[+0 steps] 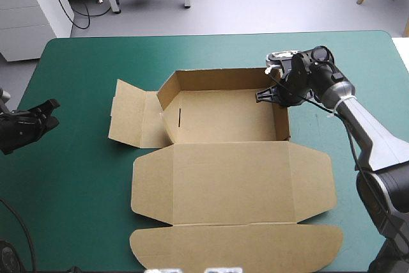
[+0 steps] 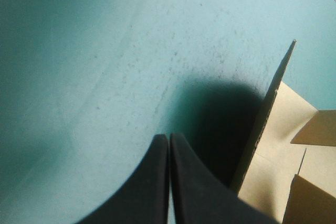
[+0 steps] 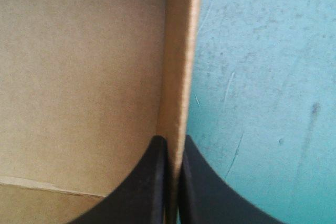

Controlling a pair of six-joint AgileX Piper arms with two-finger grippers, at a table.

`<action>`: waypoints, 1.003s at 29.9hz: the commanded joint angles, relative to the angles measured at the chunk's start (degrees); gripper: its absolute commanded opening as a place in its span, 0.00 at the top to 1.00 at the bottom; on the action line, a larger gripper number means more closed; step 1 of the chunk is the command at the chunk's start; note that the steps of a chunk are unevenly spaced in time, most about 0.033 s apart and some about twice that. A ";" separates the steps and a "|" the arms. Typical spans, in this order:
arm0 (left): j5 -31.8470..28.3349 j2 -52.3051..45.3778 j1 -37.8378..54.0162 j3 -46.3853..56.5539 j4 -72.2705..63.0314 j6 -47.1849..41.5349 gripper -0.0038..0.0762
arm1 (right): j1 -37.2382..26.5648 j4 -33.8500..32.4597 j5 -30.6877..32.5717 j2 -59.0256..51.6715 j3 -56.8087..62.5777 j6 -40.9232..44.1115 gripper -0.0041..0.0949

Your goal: Fold the box

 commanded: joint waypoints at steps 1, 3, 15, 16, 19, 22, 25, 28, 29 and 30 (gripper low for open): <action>-1.31 -1.98 0.12 -1.22 -2.87 0.16 0.96 | -0.49 -5.13 -2.15 -2.09 -2.06 -1.84 0.97; -1.29 -1.98 0.12 -1.22 -2.87 0.16 0.96 | -0.49 -5.13 -3.01 -2.09 -2.37 -2.43 0.95; -1.17 -1.73 0.12 -1.22 -2.87 0.16 0.96 | -0.49 -1.50 -2.43 -2.36 -4.98 -1.02 0.06; -1.17 -1.73 0.12 -1.22 -2.87 0.16 0.96 | -0.49 -1.63 -1.86 -2.36 -6.06 -0.66 0.03; -1.31 -1.73 0.12 -1.22 -2.87 -0.14 0.96 | -0.49 -1.63 0.43 -2.36 -9.85 -0.12 0.02; -1.70 -1.73 0.12 -1.22 -2.87 -1.03 0.96 | -0.49 -1.66 4.73 -2.36 -14.65 -0.23 0.02; -1.74 -1.73 0.12 -1.22 -2.87 -1.03 0.96 | -0.49 -2.27 8.37 -2.80 -18.25 -1.01 0.02; -1.74 -1.73 0.12 -1.22 -2.76 -1.03 0.96 | -0.49 -2.16 8.37 -4.87 -18.15 -1.29 0.03; -1.84 -1.73 0.12 -1.22 -2.76 -1.03 0.96 | -0.49 -2.05 8.37 -5.43 -18.06 -1.29 0.03; -2.01 -1.73 0.12 -1.22 -2.65 -1.03 0.96 | -0.49 -1.91 8.37 -6.18 -18.06 -1.29 0.04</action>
